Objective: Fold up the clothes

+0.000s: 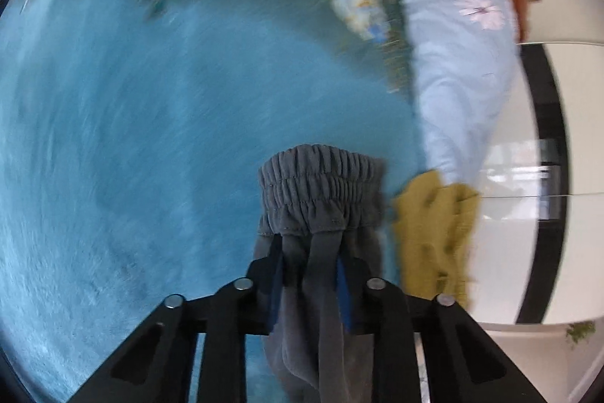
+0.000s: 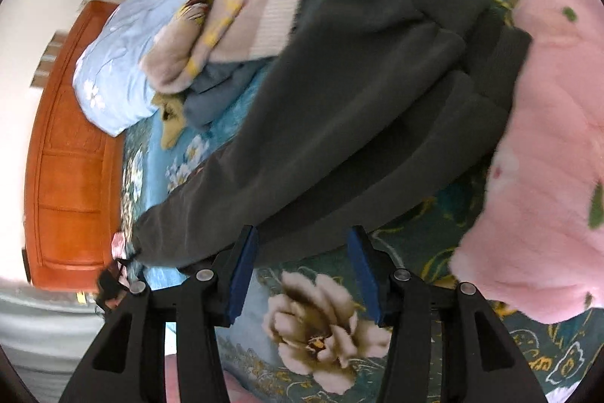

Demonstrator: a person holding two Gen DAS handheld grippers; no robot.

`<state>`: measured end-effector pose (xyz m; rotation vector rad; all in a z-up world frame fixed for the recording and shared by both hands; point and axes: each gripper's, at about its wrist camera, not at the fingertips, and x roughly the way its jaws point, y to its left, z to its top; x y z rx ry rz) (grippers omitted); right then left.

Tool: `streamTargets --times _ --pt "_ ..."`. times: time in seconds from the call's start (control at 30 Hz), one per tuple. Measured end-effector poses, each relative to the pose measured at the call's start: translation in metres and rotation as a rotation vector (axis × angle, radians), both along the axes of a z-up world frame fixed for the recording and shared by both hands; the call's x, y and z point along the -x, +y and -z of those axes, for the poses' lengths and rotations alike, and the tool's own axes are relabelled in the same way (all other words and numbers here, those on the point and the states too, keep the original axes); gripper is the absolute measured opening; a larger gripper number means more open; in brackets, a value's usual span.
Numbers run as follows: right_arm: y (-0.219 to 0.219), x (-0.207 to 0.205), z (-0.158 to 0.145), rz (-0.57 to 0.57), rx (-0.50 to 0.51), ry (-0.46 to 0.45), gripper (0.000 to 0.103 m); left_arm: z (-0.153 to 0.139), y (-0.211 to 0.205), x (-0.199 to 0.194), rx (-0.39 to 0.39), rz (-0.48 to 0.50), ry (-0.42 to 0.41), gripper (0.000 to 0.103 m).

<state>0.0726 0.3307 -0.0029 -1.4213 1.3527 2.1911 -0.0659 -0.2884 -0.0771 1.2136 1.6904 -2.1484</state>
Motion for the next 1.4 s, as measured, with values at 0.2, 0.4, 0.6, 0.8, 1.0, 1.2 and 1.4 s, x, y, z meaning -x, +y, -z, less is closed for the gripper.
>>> streamTargets --times 0.2,0.4,0.6,0.8,1.0,1.2,1.4 --pt "-0.018 0.008 -0.006 -0.067 -0.018 0.050 0.051 -0.035 -0.065 -0.009 0.122 -0.085 0.007 0.020" --pt "-0.026 0.022 0.013 -0.059 0.019 0.060 0.051 -0.006 -0.091 -0.029 0.108 -0.102 -0.139 0.027" --pt "-0.001 0.043 0.035 0.093 0.041 0.071 0.051 -0.001 -0.083 -0.065 0.029 -0.151 -0.138 0.028" --pt "0.035 0.052 0.056 0.289 0.047 0.040 0.051 -0.027 -0.057 -0.088 0.092 -0.088 -0.095 0.033" --pt "0.046 0.058 0.054 0.371 0.038 0.006 0.013 -0.051 0.021 -0.080 0.269 0.185 -0.085 0.052" --pt "0.044 0.059 -0.005 0.319 0.024 0.161 0.011 -0.058 0.109 -0.069 0.515 0.481 -0.114 0.054" --pt "0.039 0.062 -0.056 0.283 0.029 0.285 0.011 -0.040 0.165 -0.055 0.645 0.649 -0.212 0.059"
